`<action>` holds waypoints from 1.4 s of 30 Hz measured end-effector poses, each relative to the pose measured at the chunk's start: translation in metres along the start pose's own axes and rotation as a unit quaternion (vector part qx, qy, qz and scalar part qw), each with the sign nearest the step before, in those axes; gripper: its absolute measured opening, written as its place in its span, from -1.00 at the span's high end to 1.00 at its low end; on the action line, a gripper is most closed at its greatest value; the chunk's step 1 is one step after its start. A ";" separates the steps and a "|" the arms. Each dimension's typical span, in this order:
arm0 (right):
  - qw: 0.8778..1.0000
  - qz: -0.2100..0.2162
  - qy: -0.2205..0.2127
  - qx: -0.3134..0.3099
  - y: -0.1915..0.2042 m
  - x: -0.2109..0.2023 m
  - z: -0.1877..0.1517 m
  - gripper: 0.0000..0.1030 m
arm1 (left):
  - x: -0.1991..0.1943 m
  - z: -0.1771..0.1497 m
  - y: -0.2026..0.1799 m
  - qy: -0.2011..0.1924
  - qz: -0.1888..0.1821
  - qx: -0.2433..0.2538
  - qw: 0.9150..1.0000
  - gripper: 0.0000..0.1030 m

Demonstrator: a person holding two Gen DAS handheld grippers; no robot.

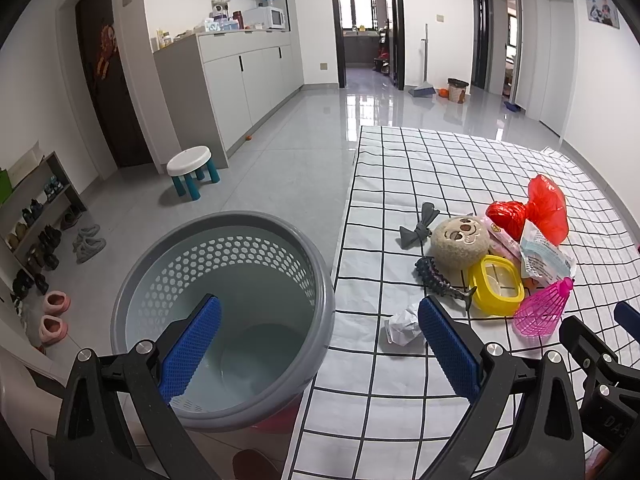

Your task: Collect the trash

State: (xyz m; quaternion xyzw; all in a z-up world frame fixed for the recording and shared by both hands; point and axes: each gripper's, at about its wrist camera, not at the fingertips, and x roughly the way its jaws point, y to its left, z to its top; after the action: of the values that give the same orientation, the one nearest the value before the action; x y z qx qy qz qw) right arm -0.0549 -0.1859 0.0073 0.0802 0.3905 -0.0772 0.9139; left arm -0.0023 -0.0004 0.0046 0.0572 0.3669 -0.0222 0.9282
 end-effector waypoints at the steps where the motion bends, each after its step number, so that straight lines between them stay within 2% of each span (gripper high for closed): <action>1: 1.000 0.000 0.000 0.000 0.000 0.000 0.000 -0.84 | 0.000 0.000 -0.001 0.000 0.000 0.001 1.000 -0.88; 42: 1.000 0.001 -0.003 0.000 0.000 -0.003 0.001 -0.84 | 0.003 0.000 0.002 0.004 0.001 -0.004 1.000 -0.88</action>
State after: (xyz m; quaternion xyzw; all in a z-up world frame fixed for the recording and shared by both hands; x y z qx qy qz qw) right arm -0.0563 -0.1862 0.0096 0.0805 0.3874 -0.0769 0.9151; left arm -0.0005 0.0017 0.0029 0.0538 0.3710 -0.0197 0.9269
